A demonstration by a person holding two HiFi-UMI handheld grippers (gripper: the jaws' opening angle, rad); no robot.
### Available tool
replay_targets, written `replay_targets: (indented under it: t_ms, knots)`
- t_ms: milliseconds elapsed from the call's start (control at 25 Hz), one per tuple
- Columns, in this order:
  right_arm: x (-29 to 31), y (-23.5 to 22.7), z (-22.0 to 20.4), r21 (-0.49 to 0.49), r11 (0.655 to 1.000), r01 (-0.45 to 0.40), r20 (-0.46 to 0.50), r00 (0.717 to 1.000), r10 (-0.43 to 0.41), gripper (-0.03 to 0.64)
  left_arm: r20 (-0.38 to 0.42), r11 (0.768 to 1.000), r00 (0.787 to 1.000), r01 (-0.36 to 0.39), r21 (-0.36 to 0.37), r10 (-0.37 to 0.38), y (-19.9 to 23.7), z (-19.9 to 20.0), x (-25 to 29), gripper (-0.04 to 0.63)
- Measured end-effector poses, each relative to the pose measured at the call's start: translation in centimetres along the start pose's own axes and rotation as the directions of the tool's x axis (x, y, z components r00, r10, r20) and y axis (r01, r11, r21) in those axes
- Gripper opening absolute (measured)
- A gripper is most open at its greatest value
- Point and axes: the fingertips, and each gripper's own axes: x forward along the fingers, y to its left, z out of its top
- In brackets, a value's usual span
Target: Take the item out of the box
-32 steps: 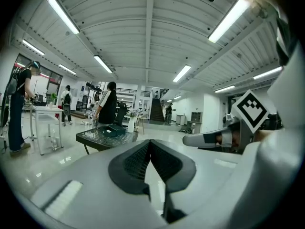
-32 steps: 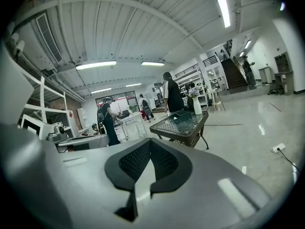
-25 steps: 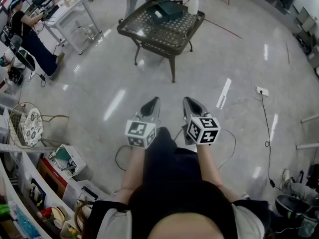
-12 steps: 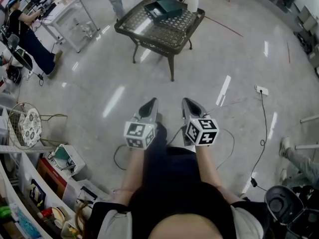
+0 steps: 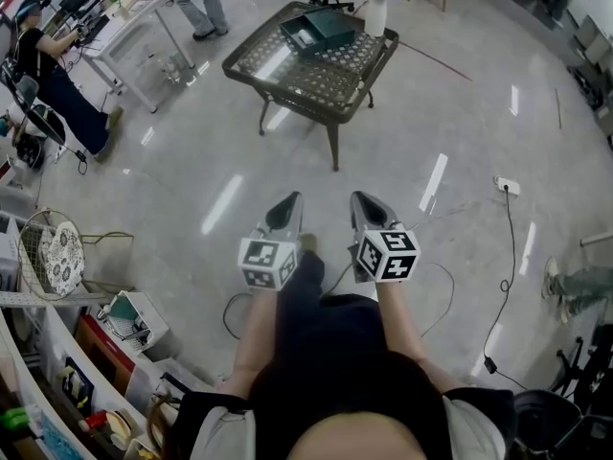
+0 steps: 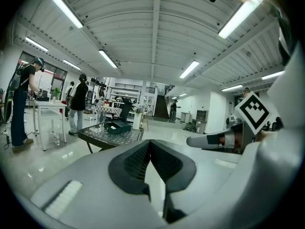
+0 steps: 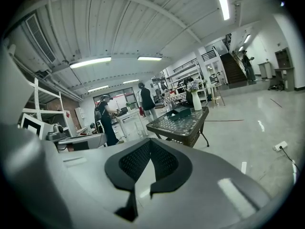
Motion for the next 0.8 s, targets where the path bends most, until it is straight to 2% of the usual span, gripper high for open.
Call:
replay_targets:
  t_ms: [800]
  knots:
    - [9.5,-1.8,3.7,-0.015,1.000,-0.008,-0.048,0.999,0.007,0.002,-0.015,0.999,0.999,-0.044,-0.030,0.043,7.5,2.2,6.7,0.011]
